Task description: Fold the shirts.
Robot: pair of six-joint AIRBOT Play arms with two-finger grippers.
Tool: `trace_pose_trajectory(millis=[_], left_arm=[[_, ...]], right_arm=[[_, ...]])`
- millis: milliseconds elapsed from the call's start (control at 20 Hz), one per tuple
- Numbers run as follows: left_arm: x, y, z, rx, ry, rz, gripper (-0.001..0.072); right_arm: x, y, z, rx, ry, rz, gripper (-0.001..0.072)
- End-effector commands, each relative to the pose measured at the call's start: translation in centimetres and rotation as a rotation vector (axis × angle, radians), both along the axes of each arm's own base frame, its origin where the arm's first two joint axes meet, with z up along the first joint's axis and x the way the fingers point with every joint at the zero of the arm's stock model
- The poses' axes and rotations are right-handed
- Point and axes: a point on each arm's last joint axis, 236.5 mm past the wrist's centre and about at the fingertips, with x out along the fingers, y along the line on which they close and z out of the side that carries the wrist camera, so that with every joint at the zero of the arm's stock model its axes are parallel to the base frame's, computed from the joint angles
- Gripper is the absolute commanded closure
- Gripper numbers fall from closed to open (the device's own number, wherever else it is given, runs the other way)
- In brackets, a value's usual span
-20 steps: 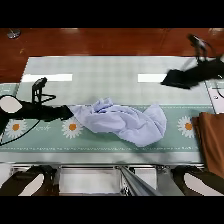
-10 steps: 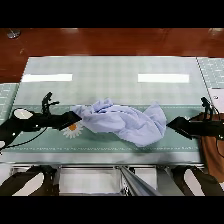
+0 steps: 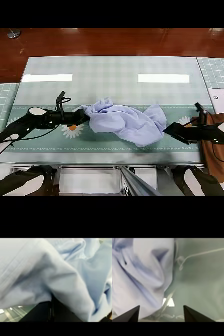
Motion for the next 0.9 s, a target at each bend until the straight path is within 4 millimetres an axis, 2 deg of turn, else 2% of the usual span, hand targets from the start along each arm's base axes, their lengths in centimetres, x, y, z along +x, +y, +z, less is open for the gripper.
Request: trace_pose_trajectory(millis=[0,50,100,250,300,350,400,450,500,550,650,700,750,800,850], left_arm=[[0.6,-1.4,1.9,-0.048,-0.033,-0.051,0.0687],[0.7,-1.6,2.3,-0.053,-0.046,-0.065,0.0686],[0.8,-1.6,2.5,-0.055,-0.05,-0.066,0.0686],[0.9,-1.6,2.5,-0.055,-0.053,-0.066,0.0687],[0.9,-1.6,2.5,-0.055,-0.053,-0.066,0.0686],[1.0,-1.6,2.6,-0.055,-0.055,-0.065,0.0687],[1.3,-1.7,3.2,-0.057,-0.085,-0.083,0.0687],[1.8,-1.9,4.9,-0.072,-0.149,-0.127,0.0687],[2.7,-1.8,7.2,-0.09,-0.206,-0.14,0.0687],[4.2,-1.4,10.3,-0.101,-0.286,-0.136,0.0688],[7.6,0.1,17.6,-0.112,-0.451,-0.072,0.0688],[8.8,1.0,21.7,-0.109,-0.548,-0.049,0.0688],[9.7,2.0,26.3,-0.103,-0.657,-0.026,0.0688],[10.0,2.9,30.6,-0.094,-0.761,-0.007,0.0688],[9.7,3.8,35.4,-0.076,-0.878,0.009,0.0688]], right_arm=[[-2.6,3.0,-2.2,0.02,0.113,0.112,0.0096],[-2.8,3.8,-2.7,0.018,0.127,0.15,0.0096],[-2.2,4.6,-2.8,0.028,0.126,0.151,0.0096],[0.6,7.9,-2.2,0.135,0.07,0.105,0.0096],[1.3,8.7,-2.0,0.156,0.049,0.105,0.0123],[2.1,9.4,-1.8,0.165,0.026,0.109,0.0293],[2.9,9.7,-1.3,0.165,-0.007,0.135,0.0553],[4.2,10.0,-0.1,0.161,-0.066,0.183,0.0691],[5.8,10.0,1.9,0.155,-0.125,0.222,0.0692],[7.9,9.6,4.3,0.131,-0.193,0.25,0.0692],[13.1,8.2,11.5,0.037,-0.375,0.28,0.0692],[15.4,7.4,16.1,-0.017,-0.48,0.283,0.0692],[17.2,6.9,21.6,-0.065,-0.599,0.285,0.0692],[18.1,6.6,27.3,-0.095,-0.719,0.285,0.0692],[18.0,7.0,32.4,-0.089,-0.825,0.292,0.0692]])
